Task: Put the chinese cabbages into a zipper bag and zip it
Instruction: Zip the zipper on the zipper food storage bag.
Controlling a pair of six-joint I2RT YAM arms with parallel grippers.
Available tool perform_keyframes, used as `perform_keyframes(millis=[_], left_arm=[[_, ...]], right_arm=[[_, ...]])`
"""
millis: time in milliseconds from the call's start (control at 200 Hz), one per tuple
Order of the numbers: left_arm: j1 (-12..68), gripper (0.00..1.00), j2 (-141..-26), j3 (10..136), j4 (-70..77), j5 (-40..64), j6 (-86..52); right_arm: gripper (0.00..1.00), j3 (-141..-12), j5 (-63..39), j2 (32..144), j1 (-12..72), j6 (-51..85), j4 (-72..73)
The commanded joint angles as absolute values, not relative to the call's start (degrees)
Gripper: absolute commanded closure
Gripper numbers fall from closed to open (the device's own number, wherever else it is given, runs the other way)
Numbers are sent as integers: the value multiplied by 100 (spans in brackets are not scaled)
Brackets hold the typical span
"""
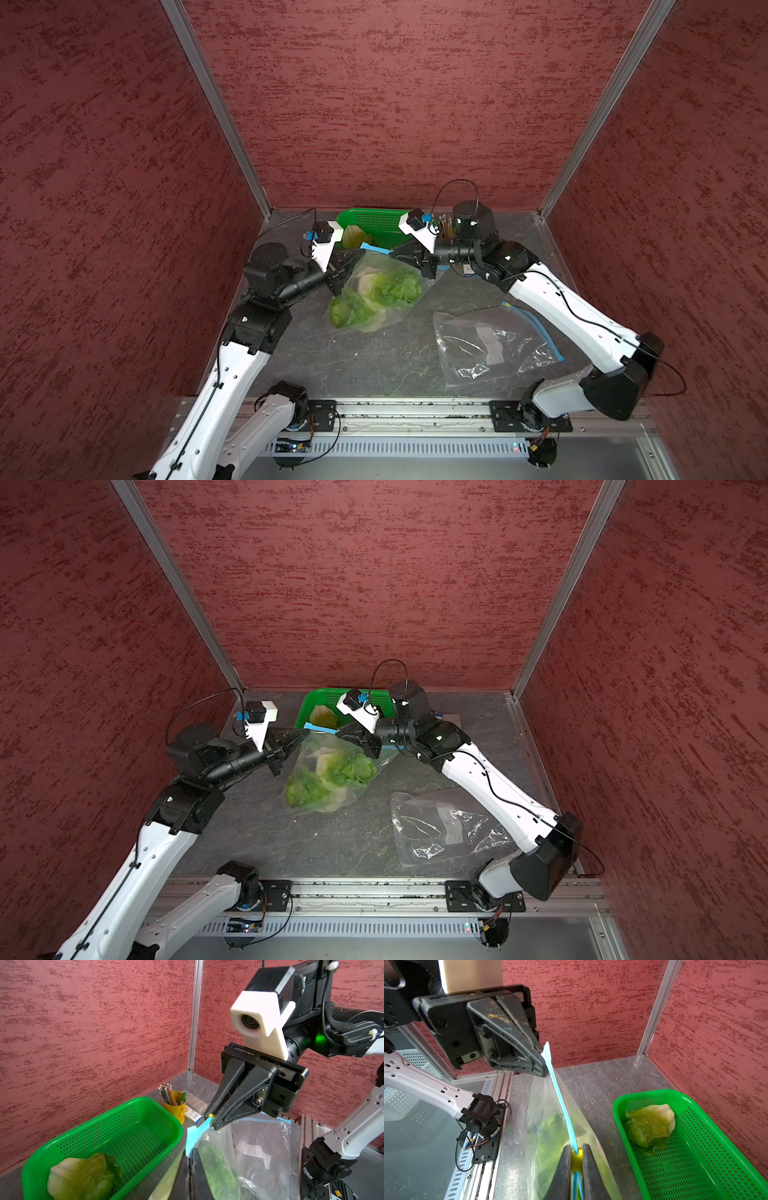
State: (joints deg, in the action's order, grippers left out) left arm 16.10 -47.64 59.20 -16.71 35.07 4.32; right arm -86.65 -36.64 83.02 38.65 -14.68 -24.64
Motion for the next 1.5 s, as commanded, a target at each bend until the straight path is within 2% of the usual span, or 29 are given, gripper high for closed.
perform_keyframes(millis=[0,786,1498], left_arm=[[1502,100,-4486,6049,-1351,2988,353],[974,100,-4312,6339,-1772,1890,-390],[318,100,-4385,6417,-2013,1778,-892]], right_arm=[[92,-8488,-3379,8054,3615,-1338,-2562],[93,-7273,-3345,7369,3261,-829,-2022],[93,-6557,-3287,7084,2956,-557,-1698]])
